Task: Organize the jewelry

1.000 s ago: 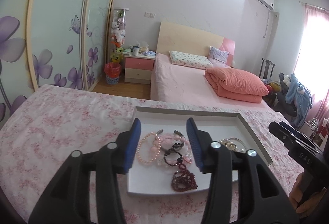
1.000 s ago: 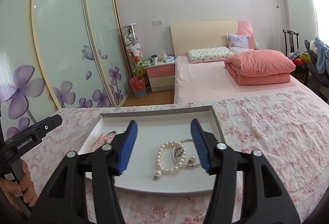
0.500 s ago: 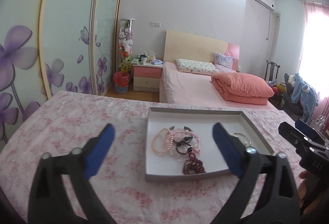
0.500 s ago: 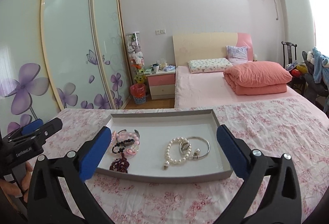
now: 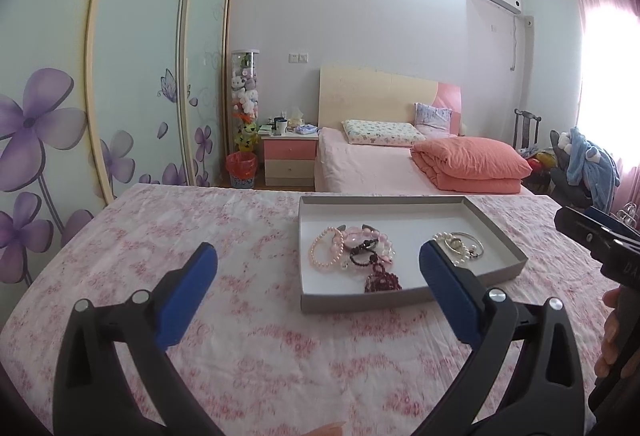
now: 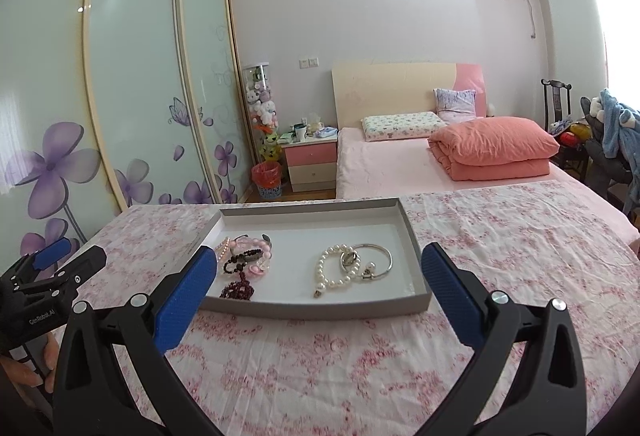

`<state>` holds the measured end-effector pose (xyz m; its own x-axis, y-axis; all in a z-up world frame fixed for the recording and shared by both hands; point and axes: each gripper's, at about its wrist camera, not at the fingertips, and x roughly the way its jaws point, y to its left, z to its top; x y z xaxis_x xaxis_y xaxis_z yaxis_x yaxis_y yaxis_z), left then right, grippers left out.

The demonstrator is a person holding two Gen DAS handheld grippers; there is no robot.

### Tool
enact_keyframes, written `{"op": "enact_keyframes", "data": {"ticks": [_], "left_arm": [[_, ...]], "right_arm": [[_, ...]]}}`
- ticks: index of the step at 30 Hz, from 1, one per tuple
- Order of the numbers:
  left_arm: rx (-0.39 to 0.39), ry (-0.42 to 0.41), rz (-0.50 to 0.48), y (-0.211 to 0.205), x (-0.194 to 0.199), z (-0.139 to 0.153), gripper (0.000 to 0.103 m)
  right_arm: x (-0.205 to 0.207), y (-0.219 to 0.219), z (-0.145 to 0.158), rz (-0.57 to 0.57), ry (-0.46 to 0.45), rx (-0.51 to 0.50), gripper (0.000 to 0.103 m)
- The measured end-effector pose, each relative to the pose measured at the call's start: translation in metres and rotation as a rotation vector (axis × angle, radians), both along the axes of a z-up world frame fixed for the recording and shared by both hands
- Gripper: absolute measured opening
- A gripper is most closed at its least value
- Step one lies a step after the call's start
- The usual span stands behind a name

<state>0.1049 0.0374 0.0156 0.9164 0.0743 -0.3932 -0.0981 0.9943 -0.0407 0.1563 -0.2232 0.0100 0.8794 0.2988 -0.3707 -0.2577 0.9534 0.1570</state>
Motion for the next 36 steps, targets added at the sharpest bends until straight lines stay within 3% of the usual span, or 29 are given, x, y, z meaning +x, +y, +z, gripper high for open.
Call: {"op": "enact_keyframes", "data": {"ticks": [12, 36], "left_arm": [[0.015, -0.036, -0.018, -0.012, -0.045, -0.006, 0.099], [0.003, -0.033, -0.036, -0.014, -0.055, -0.012, 0.099]], "right_arm": [[-0.043, 0.005, -0.01, 0.019, -0.029, -0.05, 0.101], [-0.055, -0.001, -0.019, 0.019, -0.007, -0.011, 0.101]]}}
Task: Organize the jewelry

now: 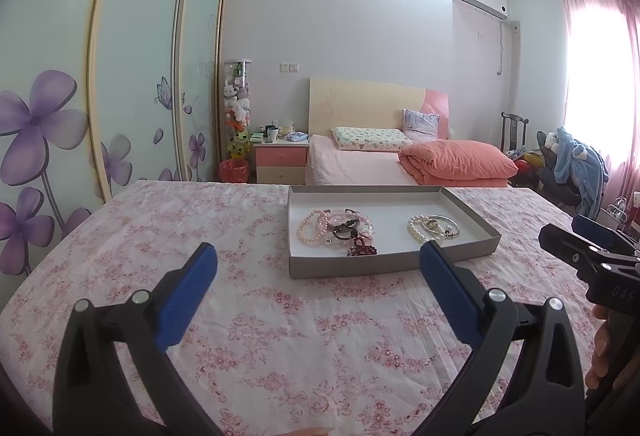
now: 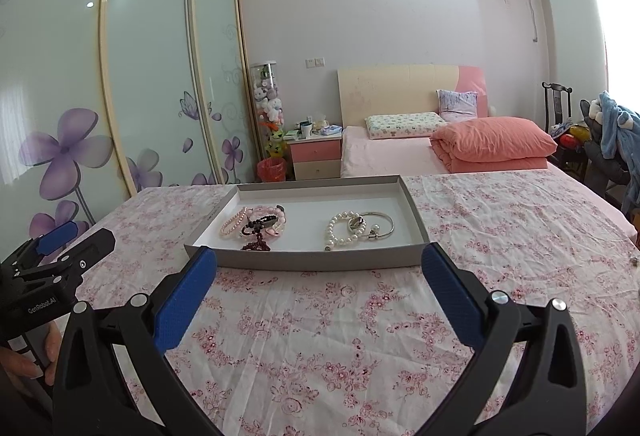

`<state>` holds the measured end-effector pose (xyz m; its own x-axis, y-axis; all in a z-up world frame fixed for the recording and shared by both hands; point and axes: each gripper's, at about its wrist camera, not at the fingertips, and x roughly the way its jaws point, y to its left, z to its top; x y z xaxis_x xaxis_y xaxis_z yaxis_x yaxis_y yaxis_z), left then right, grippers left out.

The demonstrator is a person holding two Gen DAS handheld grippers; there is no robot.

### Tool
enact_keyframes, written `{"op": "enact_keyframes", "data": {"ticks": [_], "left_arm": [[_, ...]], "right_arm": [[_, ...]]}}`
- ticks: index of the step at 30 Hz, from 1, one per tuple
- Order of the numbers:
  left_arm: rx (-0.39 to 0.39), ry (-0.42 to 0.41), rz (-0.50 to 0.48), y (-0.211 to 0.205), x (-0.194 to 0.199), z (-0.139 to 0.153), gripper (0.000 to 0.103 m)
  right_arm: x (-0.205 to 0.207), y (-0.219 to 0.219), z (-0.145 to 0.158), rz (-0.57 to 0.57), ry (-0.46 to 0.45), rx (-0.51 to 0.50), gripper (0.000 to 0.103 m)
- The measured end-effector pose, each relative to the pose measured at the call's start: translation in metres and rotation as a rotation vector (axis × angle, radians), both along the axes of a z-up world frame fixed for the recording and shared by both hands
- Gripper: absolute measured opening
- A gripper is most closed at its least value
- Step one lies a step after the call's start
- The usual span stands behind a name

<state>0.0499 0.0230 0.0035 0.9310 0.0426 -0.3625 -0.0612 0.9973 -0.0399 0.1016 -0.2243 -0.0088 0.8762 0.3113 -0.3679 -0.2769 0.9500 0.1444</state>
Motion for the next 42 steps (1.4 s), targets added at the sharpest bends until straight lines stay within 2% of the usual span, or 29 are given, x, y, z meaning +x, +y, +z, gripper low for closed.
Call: {"op": "enact_keyframes", "data": {"ticks": [42], "left_arm": [[0.003, 0.018, -0.003, -0.0035, 0.007, -0.0066, 0.099]], "right_arm": [[0.0032, 0.0005, -0.0033, 0.01, 0.021, 0.002, 0.101]]}}
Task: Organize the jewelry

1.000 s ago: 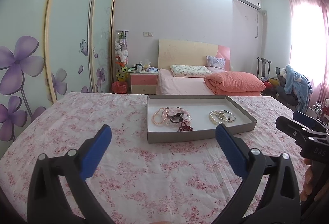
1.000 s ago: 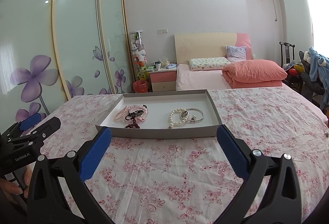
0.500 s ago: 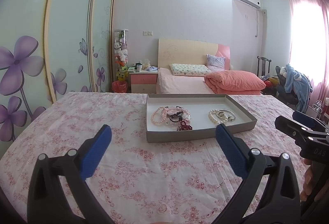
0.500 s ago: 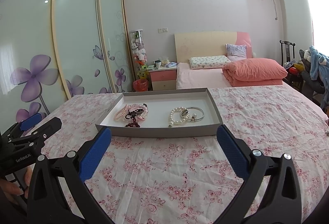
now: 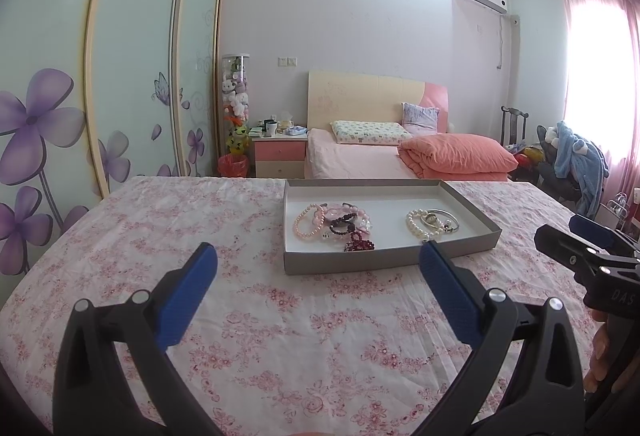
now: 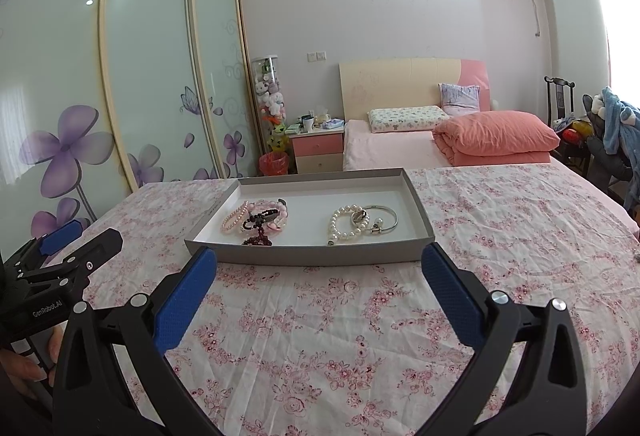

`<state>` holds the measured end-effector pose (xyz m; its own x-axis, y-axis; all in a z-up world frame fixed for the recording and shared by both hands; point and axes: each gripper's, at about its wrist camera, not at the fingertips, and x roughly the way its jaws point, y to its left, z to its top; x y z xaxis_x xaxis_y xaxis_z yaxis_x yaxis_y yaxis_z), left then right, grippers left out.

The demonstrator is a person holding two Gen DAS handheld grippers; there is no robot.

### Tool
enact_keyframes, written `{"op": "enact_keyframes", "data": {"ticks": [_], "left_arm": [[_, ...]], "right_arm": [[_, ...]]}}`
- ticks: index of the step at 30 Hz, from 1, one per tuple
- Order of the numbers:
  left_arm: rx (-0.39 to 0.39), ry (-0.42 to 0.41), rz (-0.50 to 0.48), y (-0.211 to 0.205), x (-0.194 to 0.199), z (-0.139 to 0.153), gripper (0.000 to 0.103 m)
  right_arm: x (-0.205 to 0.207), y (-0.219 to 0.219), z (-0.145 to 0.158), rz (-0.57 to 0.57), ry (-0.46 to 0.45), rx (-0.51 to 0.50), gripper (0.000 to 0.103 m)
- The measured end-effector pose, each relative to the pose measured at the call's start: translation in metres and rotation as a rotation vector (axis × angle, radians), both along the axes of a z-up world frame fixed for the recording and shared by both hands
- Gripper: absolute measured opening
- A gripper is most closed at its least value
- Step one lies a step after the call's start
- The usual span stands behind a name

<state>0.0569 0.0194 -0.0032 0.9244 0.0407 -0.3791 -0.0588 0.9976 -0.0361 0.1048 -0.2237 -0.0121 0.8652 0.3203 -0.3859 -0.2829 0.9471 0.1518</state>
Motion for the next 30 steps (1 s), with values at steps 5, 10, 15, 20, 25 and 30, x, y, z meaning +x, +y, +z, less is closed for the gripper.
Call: {"op": "enact_keyframes", "data": {"ticks": [5, 10, 15, 20, 25, 30], "left_arm": [[0.0, 0.001, -0.001, -0.0002, -0.0002, -0.0008, 0.099], [-0.001, 0.002, -0.001, -0.0003, 0.0004, -0.0007, 0.099], [-0.002, 0.001, -0.001, -0.0007, 0.0003, -0.0011, 0.099], [0.004, -0.007, 0.004, -0.0019, -0.0005, -0.0012, 0.099], [-0.001, -0.004, 0.004, -0.0015, -0.0004, -0.0014, 0.099], [-0.006, 0.0, 0.002, -0.0012, 0.0001, -0.001, 0.099]], "right_arm": [[-0.0003, 0.0002, -0.001, 0.002, 0.003, -0.002, 0.101], [0.0, 0.0013, -0.0024, 0.006, 0.005, -0.004, 0.101], [0.0004, 0.002, -0.0023, 0.005, 0.005, -0.003, 0.101], [0.0005, 0.0021, -0.0021, 0.005, 0.006, -0.004, 0.101], [0.0009, 0.0024, -0.0019, 0.004, 0.005, -0.003, 0.101], [0.0008, 0.0026, -0.0027, 0.003, 0.005, -0.002, 0.101]]}}
